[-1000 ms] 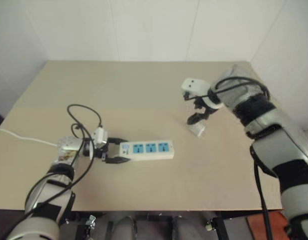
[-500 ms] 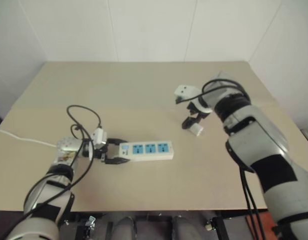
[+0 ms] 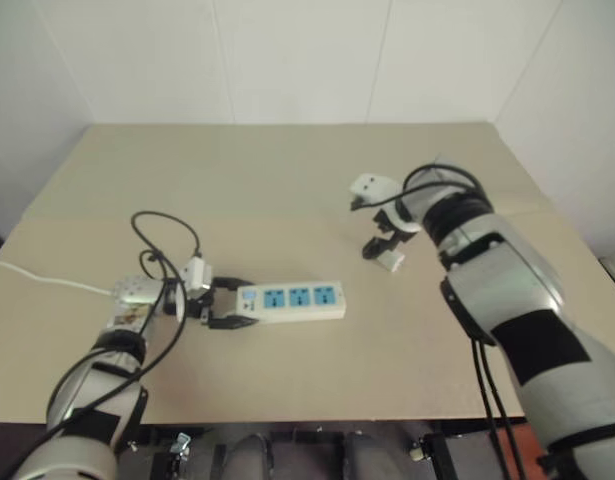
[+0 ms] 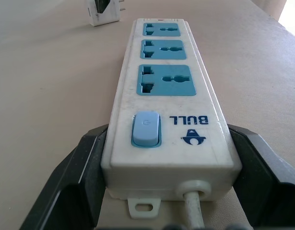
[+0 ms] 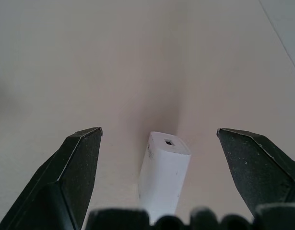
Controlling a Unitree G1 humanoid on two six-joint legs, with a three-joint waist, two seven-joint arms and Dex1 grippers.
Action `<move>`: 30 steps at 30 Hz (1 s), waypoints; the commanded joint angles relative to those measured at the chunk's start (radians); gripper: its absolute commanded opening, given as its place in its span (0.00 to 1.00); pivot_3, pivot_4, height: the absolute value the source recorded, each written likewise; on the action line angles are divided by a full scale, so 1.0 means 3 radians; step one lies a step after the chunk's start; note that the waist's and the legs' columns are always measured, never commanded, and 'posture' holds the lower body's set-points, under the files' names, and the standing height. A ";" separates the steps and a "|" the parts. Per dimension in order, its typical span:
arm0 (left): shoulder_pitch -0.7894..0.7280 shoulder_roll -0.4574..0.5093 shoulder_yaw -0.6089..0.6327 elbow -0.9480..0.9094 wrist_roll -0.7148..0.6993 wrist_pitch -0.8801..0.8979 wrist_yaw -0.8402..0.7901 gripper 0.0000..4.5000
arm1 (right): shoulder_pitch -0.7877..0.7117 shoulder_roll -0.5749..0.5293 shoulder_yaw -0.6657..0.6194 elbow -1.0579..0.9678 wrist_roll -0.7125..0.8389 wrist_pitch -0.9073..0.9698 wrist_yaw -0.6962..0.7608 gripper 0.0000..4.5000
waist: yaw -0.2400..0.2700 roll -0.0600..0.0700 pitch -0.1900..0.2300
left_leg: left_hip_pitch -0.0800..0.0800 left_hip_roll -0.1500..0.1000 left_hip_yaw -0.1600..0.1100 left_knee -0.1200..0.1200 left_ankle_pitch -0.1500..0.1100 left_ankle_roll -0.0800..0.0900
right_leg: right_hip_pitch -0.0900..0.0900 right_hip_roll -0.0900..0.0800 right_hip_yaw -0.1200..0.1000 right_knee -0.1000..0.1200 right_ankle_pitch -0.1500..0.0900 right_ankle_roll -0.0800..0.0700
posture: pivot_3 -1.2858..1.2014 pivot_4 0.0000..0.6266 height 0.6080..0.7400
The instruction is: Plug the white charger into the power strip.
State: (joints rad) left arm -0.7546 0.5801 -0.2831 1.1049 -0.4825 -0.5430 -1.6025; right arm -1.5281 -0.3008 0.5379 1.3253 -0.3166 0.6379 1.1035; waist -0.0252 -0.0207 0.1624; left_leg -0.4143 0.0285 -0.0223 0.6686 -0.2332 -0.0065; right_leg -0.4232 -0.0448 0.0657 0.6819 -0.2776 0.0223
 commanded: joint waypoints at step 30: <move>0.0233 -0.0012 0.0008 0.0039 0.0116 -0.0042 -0.0040 0.73 | 0.0112 0.0051 -0.0119 0.0105 -0.0418 -0.0229 -0.0018 0.25 | -0.0059 0.0012 -0.0007 | 0.0011 0.0000 -0.0001 0.0000 0.0000 0.0000 | 0.0008 0.0000 0.0001 0.0003 0.0000 0.0000 | 0.52 0.24 1.00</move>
State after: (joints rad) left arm -0.7247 0.5861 -0.2486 1.1035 -0.4826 -0.5571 -1.6019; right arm -1.5047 -0.2700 0.4993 1.3506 -0.4198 0.5860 1.0873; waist -0.0429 -0.0172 0.1602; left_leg -0.4109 0.0285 -0.0224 0.6685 -0.2332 -0.0066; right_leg -0.4209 -0.0449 0.0659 0.6831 -0.2776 0.0223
